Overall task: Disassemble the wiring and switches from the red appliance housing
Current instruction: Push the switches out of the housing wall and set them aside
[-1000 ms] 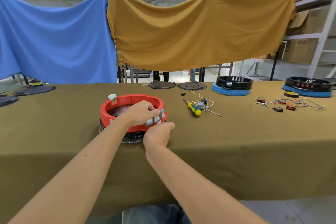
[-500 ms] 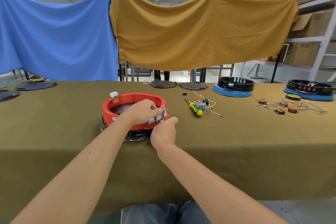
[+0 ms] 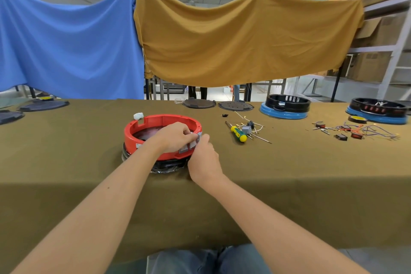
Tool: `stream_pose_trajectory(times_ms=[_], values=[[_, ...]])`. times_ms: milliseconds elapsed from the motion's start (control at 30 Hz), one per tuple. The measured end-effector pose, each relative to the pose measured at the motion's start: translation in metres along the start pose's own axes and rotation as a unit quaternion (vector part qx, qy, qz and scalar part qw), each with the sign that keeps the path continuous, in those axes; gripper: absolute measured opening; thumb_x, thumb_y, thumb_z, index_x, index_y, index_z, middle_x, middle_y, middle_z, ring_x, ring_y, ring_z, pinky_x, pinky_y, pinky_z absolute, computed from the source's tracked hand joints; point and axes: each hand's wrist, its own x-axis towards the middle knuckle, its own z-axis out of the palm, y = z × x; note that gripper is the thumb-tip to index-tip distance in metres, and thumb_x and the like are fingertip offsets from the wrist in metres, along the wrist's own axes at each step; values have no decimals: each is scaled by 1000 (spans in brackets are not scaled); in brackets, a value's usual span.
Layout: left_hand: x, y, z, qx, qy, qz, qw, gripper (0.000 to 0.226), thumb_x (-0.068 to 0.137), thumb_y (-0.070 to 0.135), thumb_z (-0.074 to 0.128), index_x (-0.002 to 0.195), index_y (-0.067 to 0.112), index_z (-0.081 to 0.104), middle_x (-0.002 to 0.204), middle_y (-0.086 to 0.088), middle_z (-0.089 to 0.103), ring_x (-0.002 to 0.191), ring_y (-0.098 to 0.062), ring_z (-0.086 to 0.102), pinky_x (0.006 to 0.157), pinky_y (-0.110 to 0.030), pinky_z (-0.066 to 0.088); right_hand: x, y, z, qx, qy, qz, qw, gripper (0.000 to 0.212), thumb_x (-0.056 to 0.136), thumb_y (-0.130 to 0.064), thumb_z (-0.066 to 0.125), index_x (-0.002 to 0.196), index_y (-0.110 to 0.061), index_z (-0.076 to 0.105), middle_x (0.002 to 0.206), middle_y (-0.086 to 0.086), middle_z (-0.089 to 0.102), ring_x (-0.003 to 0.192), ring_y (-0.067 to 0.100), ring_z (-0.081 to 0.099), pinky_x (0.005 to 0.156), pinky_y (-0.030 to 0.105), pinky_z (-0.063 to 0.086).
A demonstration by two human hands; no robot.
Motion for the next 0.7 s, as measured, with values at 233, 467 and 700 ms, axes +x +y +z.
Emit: stream_pose_trajectory(times_ms=[233, 467, 700], values=[[1, -1, 0, 8, 0, -7, 1000, 42, 100, 42, 50, 94, 6, 70, 89, -9, 67, 75, -18, 53, 68, -33, 40, -2, 1, 9, 127, 52, 85, 987, 13, 100, -11, 45, 111, -14, 39, 120, 11, 58, 104, 27, 54, 69, 30, 41], [0, 0, 0, 5, -3, -6, 1000, 45, 100, 41, 49, 97, 1, 70, 82, -8, 58, 73, -16, 48, 66, -32, 36, -2, -13, 24, 230, 91, 163, 955, 20, 103, -17, 44, 122, -12, 43, 122, 9, 60, 112, 28, 57, 79, 31, 42], [-1, 0, 1, 2, -2, -8, 1000, 48, 100, 41, 50, 101, -3, 67, 83, -8, 56, 73, -17, 47, 66, -33, 35, -1, -6, 13, 259, 72, 164, 949, 8, 105, -19, 34, 107, -15, 41, 107, 6, 60, 93, 22, 57, 68, 33, 45]])
